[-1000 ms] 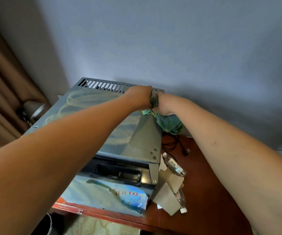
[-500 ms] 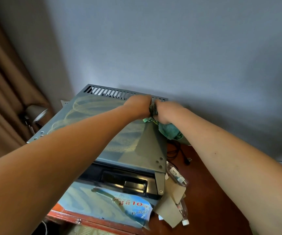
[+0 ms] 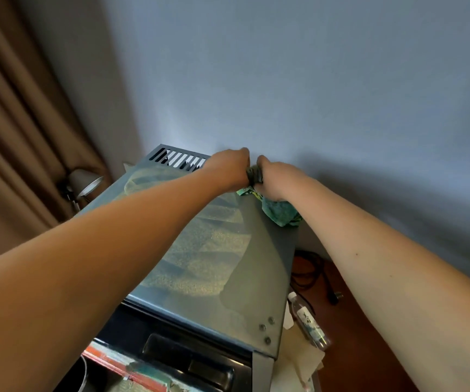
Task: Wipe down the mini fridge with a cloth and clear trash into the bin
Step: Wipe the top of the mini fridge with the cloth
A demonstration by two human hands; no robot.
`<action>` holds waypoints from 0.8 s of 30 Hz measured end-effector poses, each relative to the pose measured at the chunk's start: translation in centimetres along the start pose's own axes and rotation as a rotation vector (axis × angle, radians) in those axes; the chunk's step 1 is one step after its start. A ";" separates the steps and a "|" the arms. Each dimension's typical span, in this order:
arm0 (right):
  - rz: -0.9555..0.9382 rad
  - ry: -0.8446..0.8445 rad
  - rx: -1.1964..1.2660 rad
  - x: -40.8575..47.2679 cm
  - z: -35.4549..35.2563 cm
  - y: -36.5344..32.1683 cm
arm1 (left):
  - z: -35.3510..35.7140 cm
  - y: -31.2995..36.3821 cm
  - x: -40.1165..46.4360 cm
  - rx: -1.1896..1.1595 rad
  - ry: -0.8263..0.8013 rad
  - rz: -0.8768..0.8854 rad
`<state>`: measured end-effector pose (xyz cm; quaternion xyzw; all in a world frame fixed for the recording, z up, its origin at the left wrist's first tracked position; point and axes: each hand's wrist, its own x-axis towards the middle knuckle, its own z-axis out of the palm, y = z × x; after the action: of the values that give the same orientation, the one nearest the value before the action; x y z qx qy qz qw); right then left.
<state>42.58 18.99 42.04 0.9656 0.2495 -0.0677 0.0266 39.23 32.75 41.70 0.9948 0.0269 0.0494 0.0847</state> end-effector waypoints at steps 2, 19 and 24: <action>0.006 0.014 0.014 -1.3 0.3 -0.3 | -0.2 0.1 -0.9 -0.005 0.004 -0.003; 0.089 -0.136 -0.016 -9.4 -0.2 -3.7 | -0.2 -0.1 -5.8 0.034 -0.041 0.190; 0.074 -0.052 -0.040 -5.6 -0.2 -2.8 | 0.1 -0.8 -3.2 0.000 -0.006 0.154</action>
<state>36.45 18.76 42.95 0.9714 0.2141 -0.0870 0.0547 35.99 33.29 41.21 0.9941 -0.0498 0.0530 0.0809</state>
